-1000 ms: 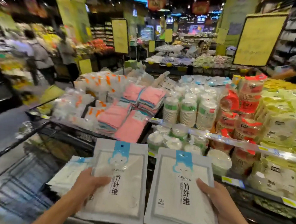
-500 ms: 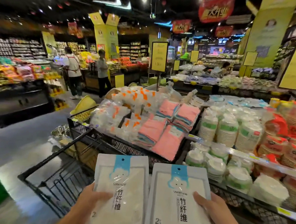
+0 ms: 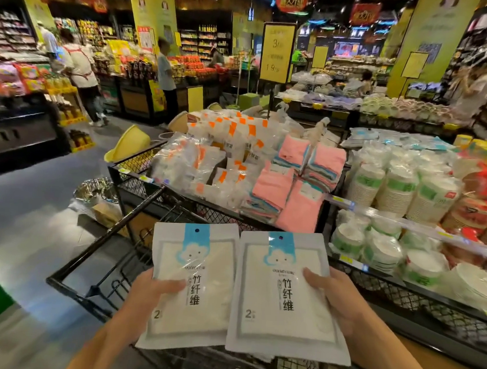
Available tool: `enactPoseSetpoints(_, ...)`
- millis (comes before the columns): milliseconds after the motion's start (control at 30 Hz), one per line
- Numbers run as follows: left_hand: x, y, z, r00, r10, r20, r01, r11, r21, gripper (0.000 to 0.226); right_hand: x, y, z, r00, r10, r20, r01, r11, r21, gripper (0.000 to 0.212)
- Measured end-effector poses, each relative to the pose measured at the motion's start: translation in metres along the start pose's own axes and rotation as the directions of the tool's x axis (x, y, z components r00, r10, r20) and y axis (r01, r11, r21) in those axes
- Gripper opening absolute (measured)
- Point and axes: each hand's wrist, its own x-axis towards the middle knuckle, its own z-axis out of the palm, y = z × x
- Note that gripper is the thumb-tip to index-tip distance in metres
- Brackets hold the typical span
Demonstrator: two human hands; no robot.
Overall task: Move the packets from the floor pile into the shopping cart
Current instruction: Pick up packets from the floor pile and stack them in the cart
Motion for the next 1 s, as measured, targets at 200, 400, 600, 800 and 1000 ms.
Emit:
enactPoseSetpoints(200, 0.058, 0.012, -0.016, 0.998, 0.005, -0.061, -0.002, 0.999, 0.045, 0.042, 0.075, -0.012, 0.025, 1.000, 0.006, 0.013, -0.005, 0.999, -0.052, 0.030)
enactPoseSetpoints(400, 0.121, 0.032, -0.024, 0.993, -0.020, -0.115, 0.027, 0.998, 0.059, 0.031, 0.138, -0.031, 0.048, 0.999, -0.005, 0.049, 0.010, 0.996, -0.093, 0.025)
enactPoseSetpoints(600, 0.185, 0.033, -0.026, 0.995, -0.080, -0.051, 0.084, 0.993, 0.084, 0.032, 0.183, -0.031, 0.059, 1.000, 0.006, -0.030, -0.010, 0.993, -0.116, 0.022)
enactPoseSetpoints(800, 0.259, 0.015, -0.032, 0.987, -0.157, 0.040, 0.153, 0.985, 0.081, 0.031, 0.224, -0.014, 0.065, 0.985, 0.042, -0.168, -0.064, 0.989, -0.130, 0.023)
enactPoseSetpoints(1000, 0.332, -0.030, -0.045, 0.958, -0.262, 0.119, 0.245, 0.960, 0.138, 0.028, 0.255, 0.036, 0.059, 0.936, 0.109, -0.333, -0.151, 0.983, -0.103, 0.029)
